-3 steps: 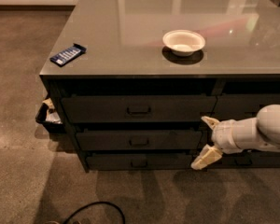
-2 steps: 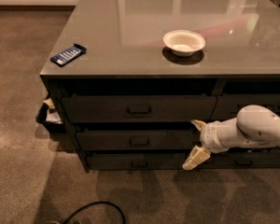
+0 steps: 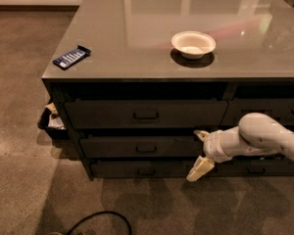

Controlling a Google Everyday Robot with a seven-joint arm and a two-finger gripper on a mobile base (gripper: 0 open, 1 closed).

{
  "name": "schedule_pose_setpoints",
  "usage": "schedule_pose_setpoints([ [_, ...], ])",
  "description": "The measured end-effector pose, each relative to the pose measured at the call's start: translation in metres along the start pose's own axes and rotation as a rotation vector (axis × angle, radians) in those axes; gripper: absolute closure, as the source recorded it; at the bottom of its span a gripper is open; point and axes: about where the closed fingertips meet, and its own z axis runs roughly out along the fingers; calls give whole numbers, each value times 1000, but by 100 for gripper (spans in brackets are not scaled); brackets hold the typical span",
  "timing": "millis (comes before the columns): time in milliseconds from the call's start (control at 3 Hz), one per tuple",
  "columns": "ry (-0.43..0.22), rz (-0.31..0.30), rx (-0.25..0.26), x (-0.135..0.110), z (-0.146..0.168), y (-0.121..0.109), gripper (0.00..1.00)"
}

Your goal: Open middle drawer

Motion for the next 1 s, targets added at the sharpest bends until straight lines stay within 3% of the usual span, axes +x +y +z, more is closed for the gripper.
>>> schedule_pose_setpoints([
  [333, 16, 20, -65, 18, 36, 5, 0],
  [1000, -33, 9, -113, 22, 99, 3, 0],
])
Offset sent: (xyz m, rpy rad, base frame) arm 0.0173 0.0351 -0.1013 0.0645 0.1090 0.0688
